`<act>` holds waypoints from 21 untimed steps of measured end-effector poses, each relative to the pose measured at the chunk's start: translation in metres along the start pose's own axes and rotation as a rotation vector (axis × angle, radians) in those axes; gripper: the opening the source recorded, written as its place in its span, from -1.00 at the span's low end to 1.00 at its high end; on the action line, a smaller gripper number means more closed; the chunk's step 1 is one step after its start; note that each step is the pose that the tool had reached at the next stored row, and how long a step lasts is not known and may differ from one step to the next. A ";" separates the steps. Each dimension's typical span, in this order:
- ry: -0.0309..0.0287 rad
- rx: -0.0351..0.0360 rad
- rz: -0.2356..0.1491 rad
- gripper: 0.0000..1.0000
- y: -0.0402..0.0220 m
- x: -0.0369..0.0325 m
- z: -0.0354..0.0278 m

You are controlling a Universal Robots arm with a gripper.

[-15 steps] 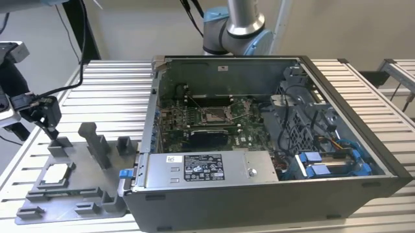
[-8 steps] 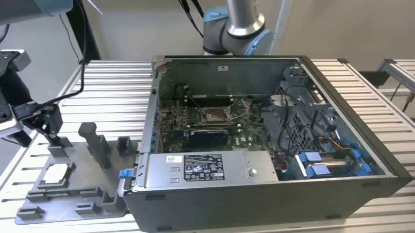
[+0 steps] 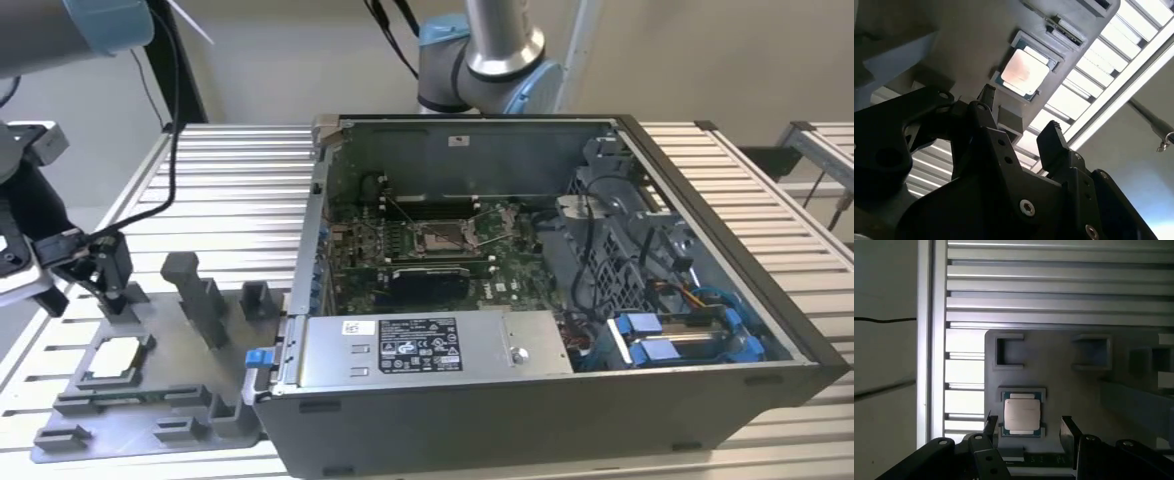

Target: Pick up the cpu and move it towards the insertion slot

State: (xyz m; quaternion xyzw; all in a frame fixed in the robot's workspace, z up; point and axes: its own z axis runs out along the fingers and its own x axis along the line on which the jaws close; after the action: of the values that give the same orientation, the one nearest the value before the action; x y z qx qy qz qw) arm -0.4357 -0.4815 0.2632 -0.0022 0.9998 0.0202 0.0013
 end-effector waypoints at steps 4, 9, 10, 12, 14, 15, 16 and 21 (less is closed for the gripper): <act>-0.0001 0.0000 0.000 1.00 -0.0021 0.0002 0.0071; 0.0000 0.0000 0.000 1.00 -0.0031 0.0004 0.0162; -0.0001 0.0000 0.000 1.00 -0.0032 0.0005 0.0181; 0.0001 0.0001 0.000 1.00 -0.0034 0.0006 0.0216; -0.0001 0.0000 0.000 1.00 -0.0037 0.0008 0.0253; 0.0001 0.0000 0.000 1.00 -0.0040 0.0009 0.0271; 0.0000 0.0000 0.000 1.00 -0.0042 0.0010 0.0289; 0.0000 0.0000 -0.001 1.00 -0.0053 0.0017 0.0380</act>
State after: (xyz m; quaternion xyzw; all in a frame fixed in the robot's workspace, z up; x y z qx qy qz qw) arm -0.4372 -0.4853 0.2250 -0.0028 0.9998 0.0202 0.0013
